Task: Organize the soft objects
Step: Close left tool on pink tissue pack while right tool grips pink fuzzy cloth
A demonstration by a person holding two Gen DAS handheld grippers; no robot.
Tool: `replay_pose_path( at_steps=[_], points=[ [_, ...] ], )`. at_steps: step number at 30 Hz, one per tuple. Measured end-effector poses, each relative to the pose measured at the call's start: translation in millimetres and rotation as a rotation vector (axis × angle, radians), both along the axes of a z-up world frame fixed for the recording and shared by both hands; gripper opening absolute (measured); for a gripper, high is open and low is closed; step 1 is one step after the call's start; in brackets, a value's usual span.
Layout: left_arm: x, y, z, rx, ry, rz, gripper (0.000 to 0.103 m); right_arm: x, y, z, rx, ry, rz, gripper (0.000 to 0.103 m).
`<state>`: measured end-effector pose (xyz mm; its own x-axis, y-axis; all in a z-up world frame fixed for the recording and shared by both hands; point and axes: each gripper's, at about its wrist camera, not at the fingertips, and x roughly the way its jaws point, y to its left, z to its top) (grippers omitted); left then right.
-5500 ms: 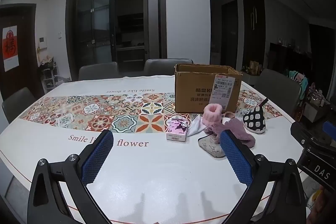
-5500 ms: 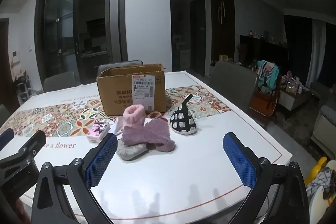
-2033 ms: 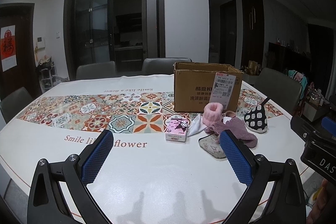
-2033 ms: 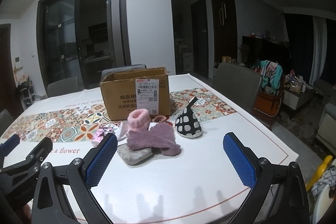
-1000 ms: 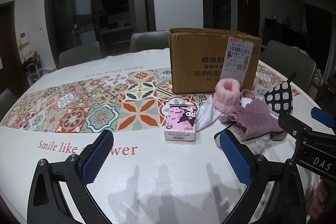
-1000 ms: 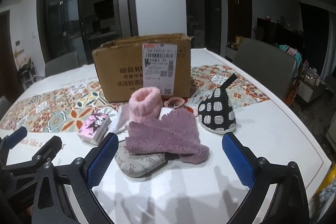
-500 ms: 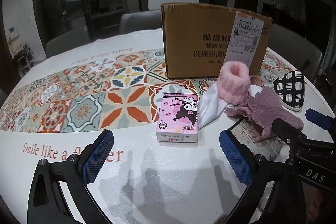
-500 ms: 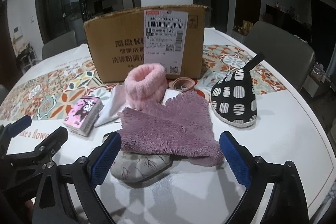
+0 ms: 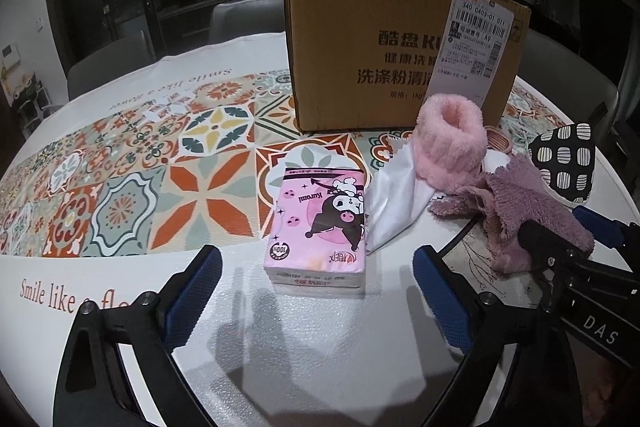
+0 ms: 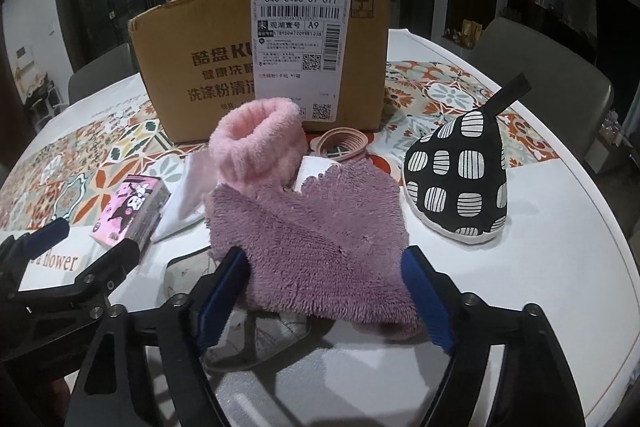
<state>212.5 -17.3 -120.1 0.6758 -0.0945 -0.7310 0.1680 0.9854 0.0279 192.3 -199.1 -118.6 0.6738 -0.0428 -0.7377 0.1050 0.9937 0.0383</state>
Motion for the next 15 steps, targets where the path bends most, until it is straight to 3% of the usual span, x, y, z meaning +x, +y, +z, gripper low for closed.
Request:
replay_pose_path(
  at_steps=[4,13,15],
  points=[
    [3.3,-2.0,-1.2,-0.004,0.002,-0.008,0.089,2.0,-1.4,0.7,0.01,-0.002,-0.004,0.069],
    [7.6,-2.5,-3.3,-0.015,0.007,-0.025,0.051,4.2,0.0,6.3,0.021,-0.008,0.004,0.048],
    [7.0,-1.7,-2.8,-0.022,0.008,-0.031,0.051,3.3,0.3,8.2,0.024,-0.007,0.006,0.042]
  ],
)
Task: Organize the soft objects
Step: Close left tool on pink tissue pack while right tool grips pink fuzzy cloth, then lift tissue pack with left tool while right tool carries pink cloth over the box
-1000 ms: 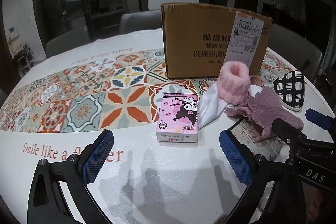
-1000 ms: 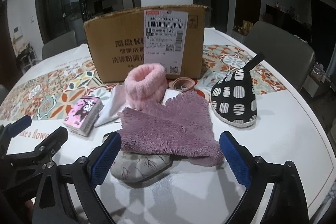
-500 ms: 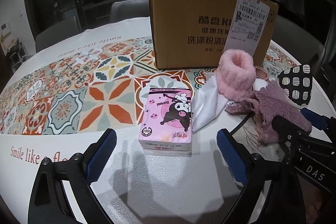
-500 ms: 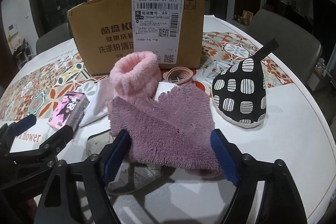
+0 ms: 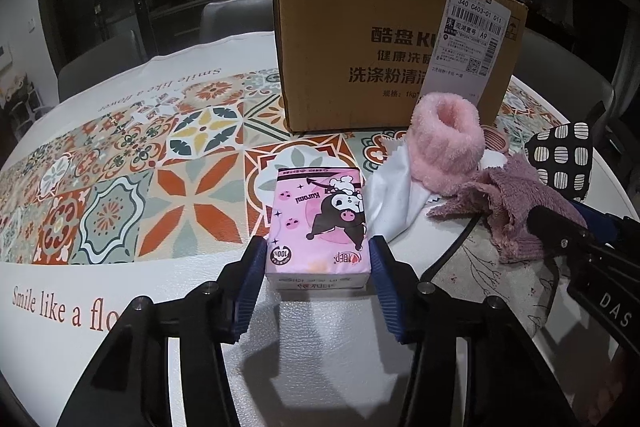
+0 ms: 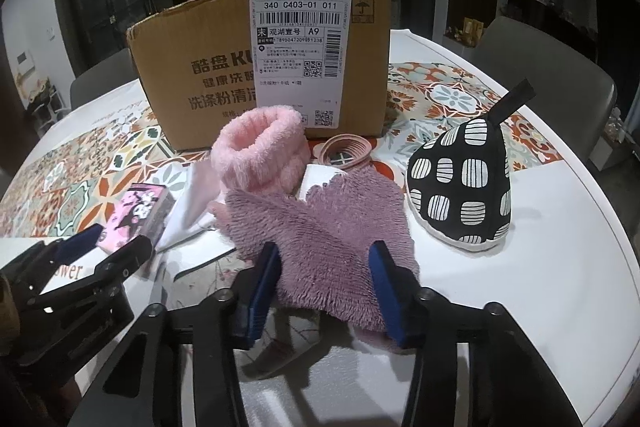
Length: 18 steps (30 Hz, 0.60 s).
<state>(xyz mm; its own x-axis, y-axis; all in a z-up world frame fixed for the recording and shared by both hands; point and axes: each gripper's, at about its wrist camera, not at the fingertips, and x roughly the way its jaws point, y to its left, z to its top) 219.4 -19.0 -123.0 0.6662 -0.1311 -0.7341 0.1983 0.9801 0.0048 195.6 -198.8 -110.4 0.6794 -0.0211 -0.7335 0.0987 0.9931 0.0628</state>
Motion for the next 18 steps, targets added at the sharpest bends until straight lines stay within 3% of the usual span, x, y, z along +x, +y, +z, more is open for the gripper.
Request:
replay_pose_path(
  at_steps=[8,18],
  points=[
    [-13,1,14,-0.029,-0.021,0.005,0.051,-7,2,12,-0.003,-0.022,0.012,0.02],
    [-38,1,53,-0.06,-0.089,-0.009,0.051,-24,-3,40,0.012,-0.075,-0.001,0.018]
  ],
)
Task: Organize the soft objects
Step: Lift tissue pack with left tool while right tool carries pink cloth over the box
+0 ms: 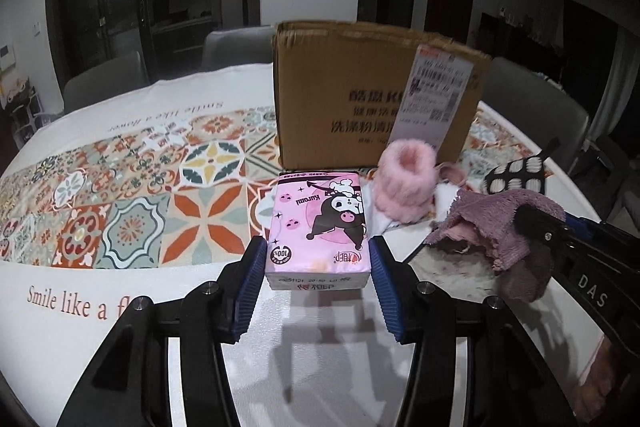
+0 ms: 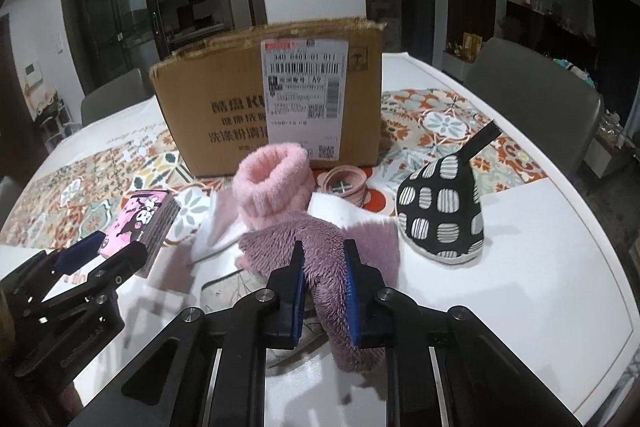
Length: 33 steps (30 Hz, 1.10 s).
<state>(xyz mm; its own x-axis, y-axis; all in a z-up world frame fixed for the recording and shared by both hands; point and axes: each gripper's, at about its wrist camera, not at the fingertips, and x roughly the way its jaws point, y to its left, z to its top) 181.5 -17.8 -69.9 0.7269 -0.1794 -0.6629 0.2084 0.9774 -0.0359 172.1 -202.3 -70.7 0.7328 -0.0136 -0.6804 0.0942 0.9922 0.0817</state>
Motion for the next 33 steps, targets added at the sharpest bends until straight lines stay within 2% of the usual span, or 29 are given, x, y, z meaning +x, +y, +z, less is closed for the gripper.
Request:
replay_pose_path(
  at_steps=[16,33],
  points=[
    [-23,0,65,-0.025,-0.109,-0.038,0.051,-26,1,61,0.015,-0.15,0.013,0.018],
    [2,-4,119,-0.051,-0.222,-0.054,0.051,0,-4,115,0.054,-0.288,0.039,0.018]
  ],
)
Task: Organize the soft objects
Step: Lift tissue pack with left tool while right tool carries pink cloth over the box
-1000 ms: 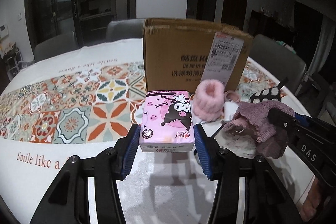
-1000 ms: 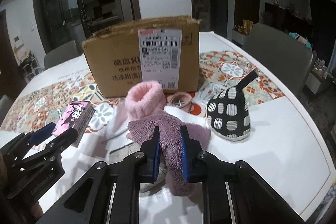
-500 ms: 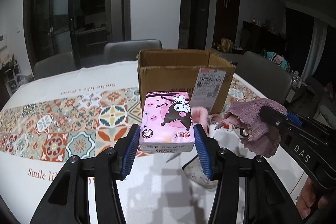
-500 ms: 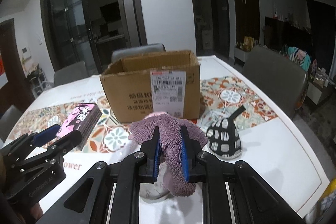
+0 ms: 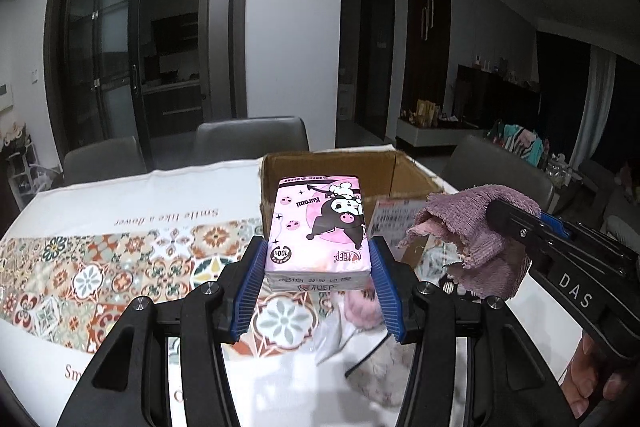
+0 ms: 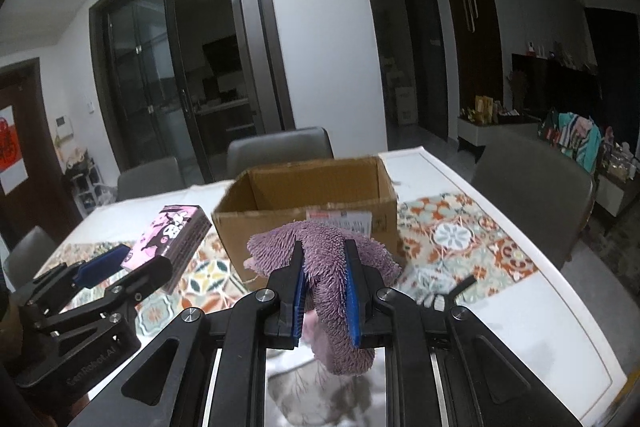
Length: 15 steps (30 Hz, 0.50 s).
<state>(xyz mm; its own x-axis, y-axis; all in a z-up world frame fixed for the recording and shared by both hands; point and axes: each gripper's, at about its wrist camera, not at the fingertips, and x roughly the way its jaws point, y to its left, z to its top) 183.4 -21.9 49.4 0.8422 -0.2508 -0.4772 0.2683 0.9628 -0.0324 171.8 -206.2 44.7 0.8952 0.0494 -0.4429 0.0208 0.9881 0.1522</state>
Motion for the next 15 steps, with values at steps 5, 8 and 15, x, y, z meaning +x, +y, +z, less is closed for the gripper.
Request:
replay_pose_path(
  at_steps=[5,8,15],
  points=[
    [10,-5,10,0.009,-0.036,-0.007,0.051,14,-6,12,0.028,-0.021,0.015,0.018],
    [17,-8,16,0.005,-0.05,-0.011,0.051,22,-9,17,0.028,-0.034,0.021,0.018],
    [39,-17,26,0.014,-0.072,-0.004,0.051,45,-11,28,0.016,-0.057,0.041,0.018]
  ],
)
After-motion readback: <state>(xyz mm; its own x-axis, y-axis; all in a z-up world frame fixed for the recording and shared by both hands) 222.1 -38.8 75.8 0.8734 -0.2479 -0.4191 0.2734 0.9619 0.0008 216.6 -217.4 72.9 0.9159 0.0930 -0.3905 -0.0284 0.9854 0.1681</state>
